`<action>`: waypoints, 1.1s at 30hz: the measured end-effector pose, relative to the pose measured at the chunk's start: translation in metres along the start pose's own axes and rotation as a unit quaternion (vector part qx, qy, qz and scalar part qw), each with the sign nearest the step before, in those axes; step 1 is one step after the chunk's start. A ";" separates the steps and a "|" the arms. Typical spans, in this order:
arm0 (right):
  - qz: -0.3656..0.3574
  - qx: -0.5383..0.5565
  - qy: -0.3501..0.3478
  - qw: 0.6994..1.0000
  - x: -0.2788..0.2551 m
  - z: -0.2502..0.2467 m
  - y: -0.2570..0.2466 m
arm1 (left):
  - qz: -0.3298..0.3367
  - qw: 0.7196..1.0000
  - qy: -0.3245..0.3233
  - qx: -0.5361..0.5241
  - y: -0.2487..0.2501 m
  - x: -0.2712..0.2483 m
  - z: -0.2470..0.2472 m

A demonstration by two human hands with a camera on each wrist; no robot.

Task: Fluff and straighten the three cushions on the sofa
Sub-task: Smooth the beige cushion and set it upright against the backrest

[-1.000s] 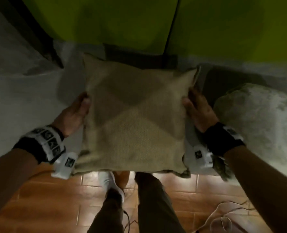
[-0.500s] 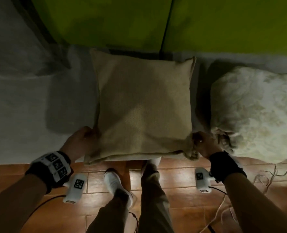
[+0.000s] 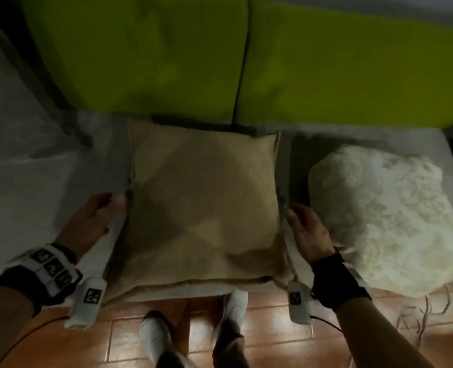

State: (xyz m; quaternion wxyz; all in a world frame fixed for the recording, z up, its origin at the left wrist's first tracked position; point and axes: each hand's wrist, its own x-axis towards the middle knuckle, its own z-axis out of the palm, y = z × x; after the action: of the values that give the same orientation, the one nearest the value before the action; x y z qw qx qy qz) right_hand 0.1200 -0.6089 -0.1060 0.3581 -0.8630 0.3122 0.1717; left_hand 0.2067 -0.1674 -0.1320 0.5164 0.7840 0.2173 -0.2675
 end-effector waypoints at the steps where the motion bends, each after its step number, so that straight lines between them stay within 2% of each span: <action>1: -0.003 0.035 -0.011 0.999 0.012 -0.001 -0.013 | 0.002 1.000 0.003 0.008 0.014 0.007 0.005; 5: 0.084 0.181 -0.122 0.972 0.045 0.006 -0.044 | -0.040 0.999 -0.027 0.025 0.044 0.014 0.034; 7: 0.102 0.201 -0.182 0.957 0.052 0.015 -0.043 | -0.006 0.997 -0.041 0.071 0.041 0.009 0.045; 10: 0.131 0.234 -0.211 0.940 0.050 0.017 -0.044 | -0.010 0.998 -0.043 0.041 0.050 -0.002 0.057; 12: 0.131 0.230 -0.208 0.942 0.049 0.007 -0.049 | -0.007 0.999 -0.032 0.013 0.065 -0.008 0.062; 14: 0.097 0.231 -0.185 0.950 0.054 -0.008 -0.055 | 0.034 0.999 -0.010 -0.008 0.084 -0.010 0.064; 17: -0.002 0.262 -0.123 0.957 0.065 -0.040 -0.076 | 0.136 0.990 0.009 -0.026 0.126 -0.015 0.062; 21: -0.174 0.280 -0.063 0.942 0.086 -0.081 -0.111 | 0.215 0.972 -0.013 -0.093 0.173 -0.004 0.057; 24: -0.258 0.274 -0.036 0.926 0.098 -0.094 -0.126 | 0.277 0.953 -0.004 -0.118 0.188 0.022 0.052; 26: -0.275 0.262 -0.042 0.924 0.105 -0.094 -0.130 | 0.300 0.947 -0.006 -0.115 0.195 0.034 0.051; 28: -0.263 0.252 -0.052 0.930 0.115 -0.087 -0.127 | 0.308 0.946 -0.007 -0.100 0.194 0.047 0.051; 33: -0.222 0.239 -0.082 0.942 0.131 -0.066 -0.120 | 0.268 0.962 -0.027 -0.042 0.175 0.074 0.053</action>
State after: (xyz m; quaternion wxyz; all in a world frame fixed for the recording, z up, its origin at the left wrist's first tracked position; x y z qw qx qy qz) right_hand 0.3020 -0.6448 -0.0675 0.6076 -0.7821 0.1139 0.0782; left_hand 0.3606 -0.2772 -0.0756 0.6076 0.7834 -0.0043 -0.1311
